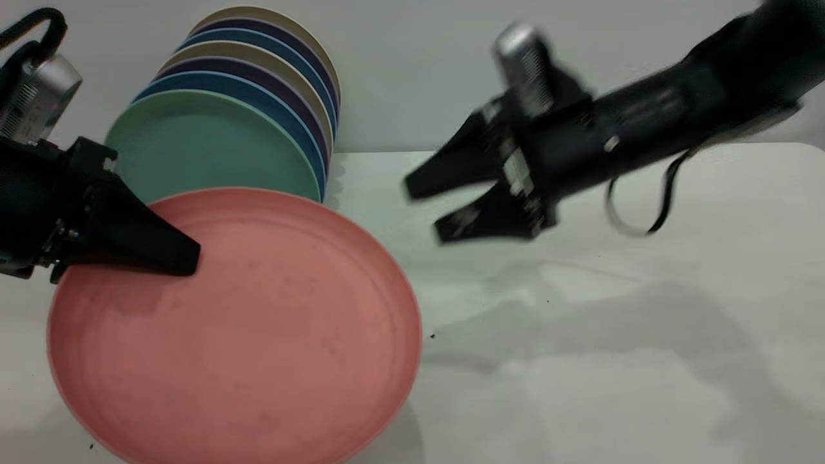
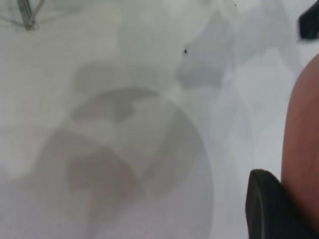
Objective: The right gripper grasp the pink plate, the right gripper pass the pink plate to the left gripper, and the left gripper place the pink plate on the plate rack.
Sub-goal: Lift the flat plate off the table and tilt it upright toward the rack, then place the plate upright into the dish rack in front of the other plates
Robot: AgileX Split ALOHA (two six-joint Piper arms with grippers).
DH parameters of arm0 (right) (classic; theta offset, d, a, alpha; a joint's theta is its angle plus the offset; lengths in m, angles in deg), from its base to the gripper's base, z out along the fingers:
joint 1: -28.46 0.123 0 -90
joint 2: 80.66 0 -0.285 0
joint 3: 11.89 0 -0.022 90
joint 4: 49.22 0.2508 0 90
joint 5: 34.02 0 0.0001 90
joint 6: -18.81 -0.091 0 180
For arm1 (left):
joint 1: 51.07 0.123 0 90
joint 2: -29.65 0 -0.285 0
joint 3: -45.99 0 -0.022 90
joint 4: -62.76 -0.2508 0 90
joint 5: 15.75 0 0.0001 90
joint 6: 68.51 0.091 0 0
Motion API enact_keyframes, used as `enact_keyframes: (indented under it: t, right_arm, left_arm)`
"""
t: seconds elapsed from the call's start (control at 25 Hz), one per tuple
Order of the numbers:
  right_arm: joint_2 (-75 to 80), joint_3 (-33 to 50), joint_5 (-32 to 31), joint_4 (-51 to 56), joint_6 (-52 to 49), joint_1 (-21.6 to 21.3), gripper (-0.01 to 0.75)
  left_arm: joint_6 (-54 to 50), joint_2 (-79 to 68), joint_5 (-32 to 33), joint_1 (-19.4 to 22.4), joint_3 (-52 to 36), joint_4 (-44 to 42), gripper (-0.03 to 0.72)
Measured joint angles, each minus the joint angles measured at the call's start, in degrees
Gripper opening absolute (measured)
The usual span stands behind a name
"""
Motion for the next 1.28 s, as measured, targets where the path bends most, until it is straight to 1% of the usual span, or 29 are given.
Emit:
enact_keyframes:
  t: [0.08, 0.16, 0.24, 0.4, 0.56, 0.64, 0.76, 0.84, 0.92, 1.08, 1.2, 1.28]
  right_arm:
    - [-2.4, 0.0, 0.0, -0.7, -0.5, -2.8, 0.703]
    - [-4.8, 0.0, 0.0, -3.4, -0.8, -5.5, 0.691]
    - [-6.3, 0.0, -0.2, -7.3, -1.2, -8.4, 0.662]
    - [-6.5, 0.0, -0.3, -17.4, -5.6, -13.0, 0.565]
    - [-6.5, 0.0, 1.1, -26.5, -11.6, -15.5, 0.469]
    - [-6.5, 0.0, 2.5, -30.2, -14.3, -16.2, 0.43]
    - [-6.5, 0.0, 4.4, -33.8, -17.3, -16.6, 0.389]
    - [-6.5, 0.0, 4.9, -34.7, -17.8, -16.6, 0.372]
    - [-6.5, 0.0, 4.9, -35.0, -18.0, -16.5, 0.362]
    - [-6.5, 0.0, 4.9, -35.0, -18.1, -16.5, 0.361]
    - [-6.5, 0.0, 4.9, -35.0, -18.2, -16.5, 0.361]
    - [-6.5, 0.0, 4.9, -35.0, -18.3, -16.5, 0.361]
  left_arm:
    - [1.4, 0.0, 0.0, 0.0, 0.5, -0.6, 0.095]
    - [2.5, 0.0, 0.0, 0.0, 2.3, -3.2, 0.095]
    - [2.5, 0.0, 0.3, 0.0, 5.0, -7.8, 0.095]
    - [-0.4, 0.0, 1.2, -0.1, 12.9, -19.1, 0.095]
    - [-6.5, 0.0, 3.0, -1.6, 22.7, -34.7, 0.095]
    - [-10.6, -0.1, 4.7, -3.1, 27.9, -42.3, 0.095]
    - [-15.0, -0.2, 6.6, -5.8, 35.8, -52.7, 0.095]
    - [-15.2, -0.2, 7.3, -7.5, 39.6, -57.8, 0.095]
    - [-12.1, -0.3, 8.0, -9.1, 42.3, -60.8, 0.095]
    - [3.0, -0.4, 9.7, -11.5, 43.9, -62.5, 0.095]
    - [11.3, -0.7, 9.8, -12.2, 43.9, -62.0, 0.095]
    - [14.8, -0.8, 9.2, -12.2, 43.9, -62.1, 0.095]
